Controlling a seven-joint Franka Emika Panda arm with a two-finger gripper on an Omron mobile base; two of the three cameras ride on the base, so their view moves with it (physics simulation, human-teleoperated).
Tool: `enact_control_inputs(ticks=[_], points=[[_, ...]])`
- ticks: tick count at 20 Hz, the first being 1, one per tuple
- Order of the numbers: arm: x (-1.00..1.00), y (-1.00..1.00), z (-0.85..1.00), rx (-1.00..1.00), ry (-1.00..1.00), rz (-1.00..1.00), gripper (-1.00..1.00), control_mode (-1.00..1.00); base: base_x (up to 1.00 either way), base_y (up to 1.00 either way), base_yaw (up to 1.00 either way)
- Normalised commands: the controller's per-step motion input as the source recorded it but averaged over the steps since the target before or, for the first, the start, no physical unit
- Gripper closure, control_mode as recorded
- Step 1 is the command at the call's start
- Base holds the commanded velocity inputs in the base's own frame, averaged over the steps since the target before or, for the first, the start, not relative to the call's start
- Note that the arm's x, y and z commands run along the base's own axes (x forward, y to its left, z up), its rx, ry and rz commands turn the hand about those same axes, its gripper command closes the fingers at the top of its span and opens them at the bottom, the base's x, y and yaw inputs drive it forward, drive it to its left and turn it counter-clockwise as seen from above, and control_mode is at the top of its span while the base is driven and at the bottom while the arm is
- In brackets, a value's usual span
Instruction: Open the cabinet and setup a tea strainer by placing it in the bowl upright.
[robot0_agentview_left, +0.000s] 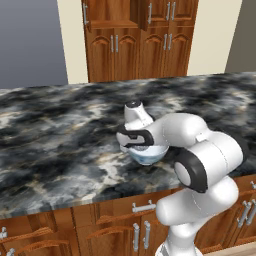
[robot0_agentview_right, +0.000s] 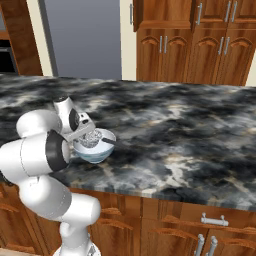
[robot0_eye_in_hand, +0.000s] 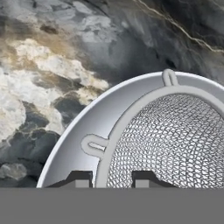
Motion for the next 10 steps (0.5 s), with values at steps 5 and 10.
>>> enact_control_inputs(ticks=[5, 10], points=[[0.0, 0.05, -0.29, -0.06, 0.0, 0.0, 1.0, -1.0, 0.0, 0.0, 0.0], [0.01, 0.01, -0.16, -0.05, -0.01, 0.0, 1.0, -1.0, 0.0, 0.0, 0.0]])
